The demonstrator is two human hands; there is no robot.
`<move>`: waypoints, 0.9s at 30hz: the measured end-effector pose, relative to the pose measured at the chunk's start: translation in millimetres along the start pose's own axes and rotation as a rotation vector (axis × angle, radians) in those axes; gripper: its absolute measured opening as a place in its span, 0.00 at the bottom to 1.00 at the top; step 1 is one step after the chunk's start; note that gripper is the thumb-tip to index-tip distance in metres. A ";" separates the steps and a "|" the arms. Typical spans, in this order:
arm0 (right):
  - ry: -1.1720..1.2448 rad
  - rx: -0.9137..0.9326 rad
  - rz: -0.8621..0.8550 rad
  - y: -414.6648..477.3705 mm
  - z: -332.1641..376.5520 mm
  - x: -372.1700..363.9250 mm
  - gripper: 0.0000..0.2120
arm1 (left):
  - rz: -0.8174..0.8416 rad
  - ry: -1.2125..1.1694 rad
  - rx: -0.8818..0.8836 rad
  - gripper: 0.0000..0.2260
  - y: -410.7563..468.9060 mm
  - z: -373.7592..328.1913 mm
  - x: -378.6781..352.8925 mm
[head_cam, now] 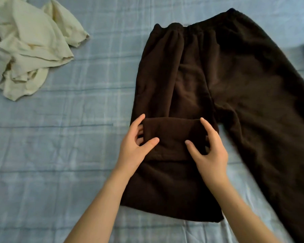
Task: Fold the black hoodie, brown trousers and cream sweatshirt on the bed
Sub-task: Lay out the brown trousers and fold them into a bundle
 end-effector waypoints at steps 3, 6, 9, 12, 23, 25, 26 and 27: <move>0.001 -0.003 -0.009 -0.1 1.3 1.0 0.34 | 0.011 0.000 -0.008 0.33 -1.6 -1.0 0.1; -0.009 -0.013 -0.017 -1.3 2.3 1.7 0.34 | 0.011 0.008 -0.012 0.33 -1.7 -2.4 0.4; 0.001 -0.037 -0.009 -2.1 3.9 3.6 0.34 | -0.002 -0.005 -0.033 0.32 -2.9 -2.7 1.5; 0.036 -0.059 0.004 -4.8 9.1 6.5 0.33 | -0.062 -0.014 -0.039 0.32 -6.1 -6.3 0.6; -0.275 -0.086 0.011 13.4 43.8 12.6 0.31 | -0.008 0.515 -0.182 0.26 10.3 -53.4 -0.6; -0.454 0.016 -0.076 5.9 50.3 8.5 0.30 | -0.011 0.726 -0.321 0.24 0.3 -55.4 -9.7; -0.538 0.105 -0.120 1.2 53.1 6.4 0.28 | 0.013 0.833 -0.445 0.24 -4.5 -54.7 -14.7; -0.606 0.166 -0.119 -2.9 53.0 4.1 0.28 | 0.061 0.922 -0.536 0.24 -7.7 -51.7 -19.0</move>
Point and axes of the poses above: each hand's wrist, its own y-axis towards the middle knuckle, its own x-axis out of the back of the hand, z = x × y, the point moved 1 cm from there along y, towards the middle knuckle, and after that the axes turned 7 degrees about -y, right-handed, at the moved point
